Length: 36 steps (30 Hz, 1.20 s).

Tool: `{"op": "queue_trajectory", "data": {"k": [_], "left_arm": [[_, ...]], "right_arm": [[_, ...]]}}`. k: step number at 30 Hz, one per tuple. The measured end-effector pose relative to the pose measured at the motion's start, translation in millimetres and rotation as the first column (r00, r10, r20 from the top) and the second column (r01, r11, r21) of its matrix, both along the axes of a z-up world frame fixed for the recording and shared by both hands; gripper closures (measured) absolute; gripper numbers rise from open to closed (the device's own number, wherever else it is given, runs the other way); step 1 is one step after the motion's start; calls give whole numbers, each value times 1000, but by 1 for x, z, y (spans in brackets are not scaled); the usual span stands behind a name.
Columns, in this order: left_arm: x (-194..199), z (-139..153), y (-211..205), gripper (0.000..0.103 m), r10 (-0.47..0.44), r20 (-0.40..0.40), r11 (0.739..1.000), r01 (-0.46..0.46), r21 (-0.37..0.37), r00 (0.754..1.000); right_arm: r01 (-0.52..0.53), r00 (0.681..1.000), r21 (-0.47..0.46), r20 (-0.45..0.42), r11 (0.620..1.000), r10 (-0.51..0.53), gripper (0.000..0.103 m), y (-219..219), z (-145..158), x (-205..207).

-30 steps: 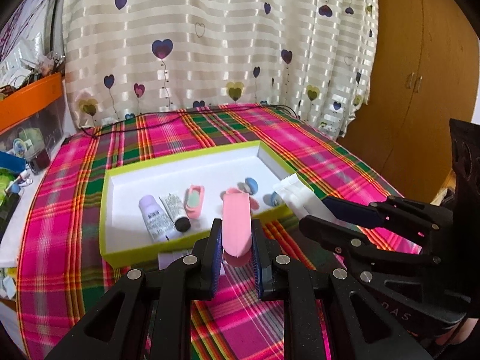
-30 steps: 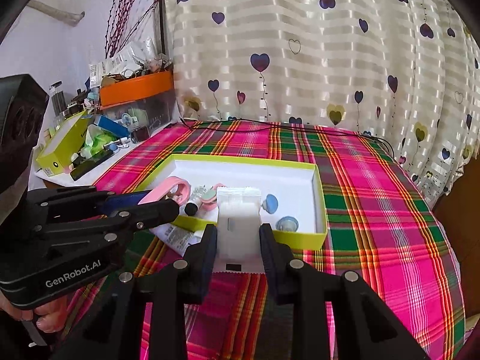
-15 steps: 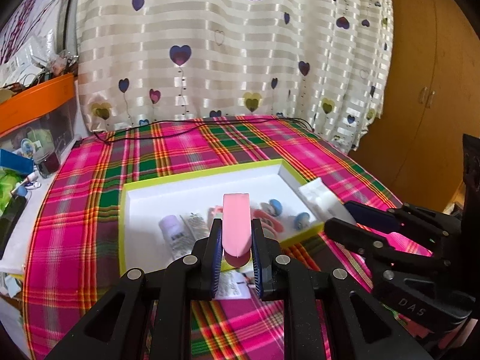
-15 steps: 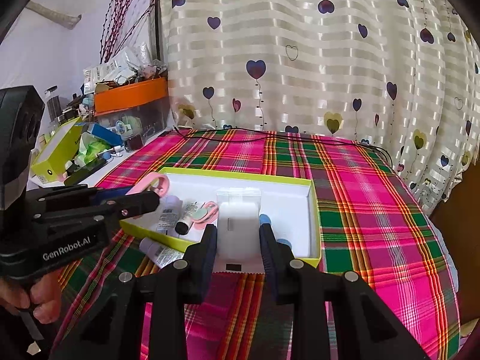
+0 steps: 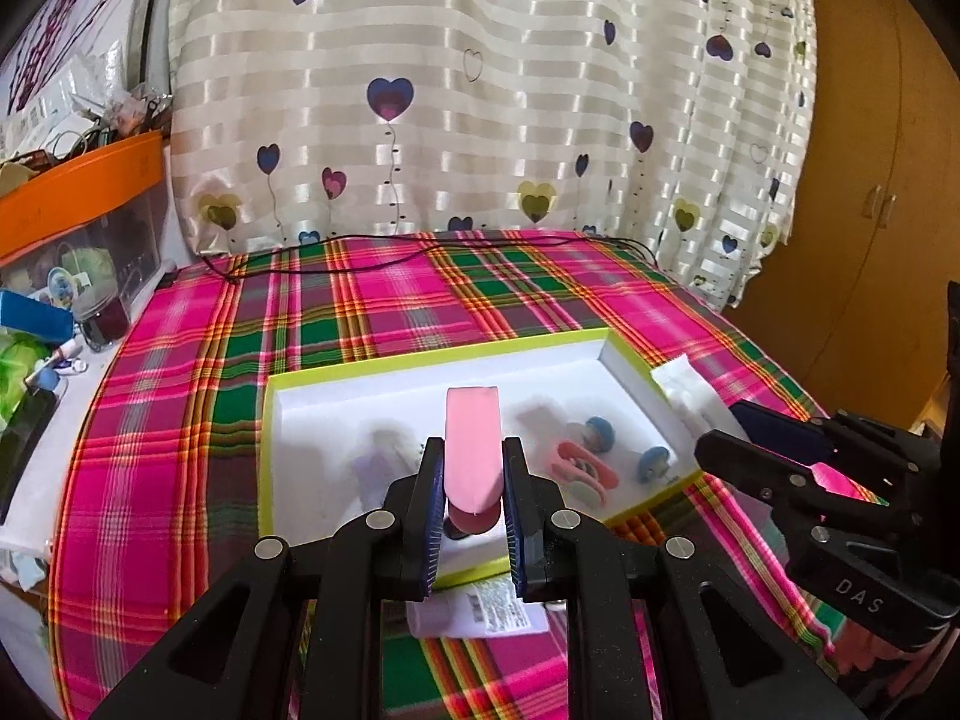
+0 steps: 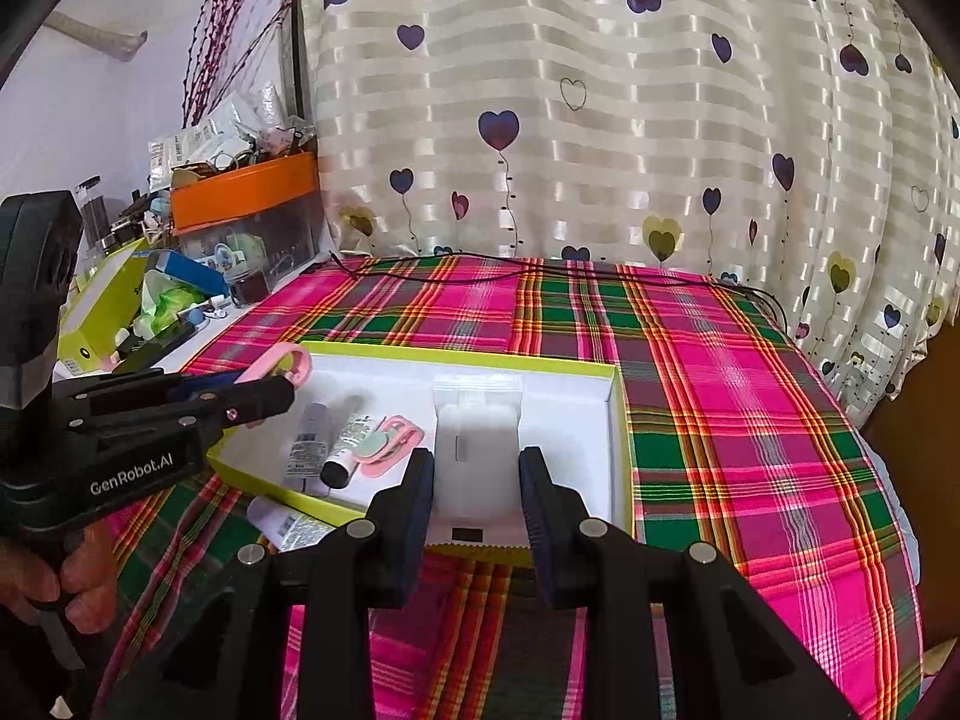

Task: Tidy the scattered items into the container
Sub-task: 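Carry the pink item with the left tool while the right tool carries the packet over the box, then open the left tool to drop the pink item while the right tool releases the packet into the box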

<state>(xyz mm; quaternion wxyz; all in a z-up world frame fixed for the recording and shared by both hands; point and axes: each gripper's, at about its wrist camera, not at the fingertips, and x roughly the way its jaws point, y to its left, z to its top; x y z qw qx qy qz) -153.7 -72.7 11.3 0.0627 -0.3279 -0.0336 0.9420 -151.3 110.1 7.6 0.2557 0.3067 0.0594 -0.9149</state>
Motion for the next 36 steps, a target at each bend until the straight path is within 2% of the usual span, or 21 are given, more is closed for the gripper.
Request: {"op": "queue_trajectory", "data": {"k": [13, 36], "left_arm": [[-24, -18, -26, 85, 65, 34, 998, -65, 8, 997], [-45, -42, -38, 85, 122, 109, 993, -122, -11, 987]], "right_arm": [[14, 999, 12, 47, 1000, -15, 73, -2, -19, -31], [-12, 993, 61, 120, 998, 5, 73, -20, -41, -63]]}}
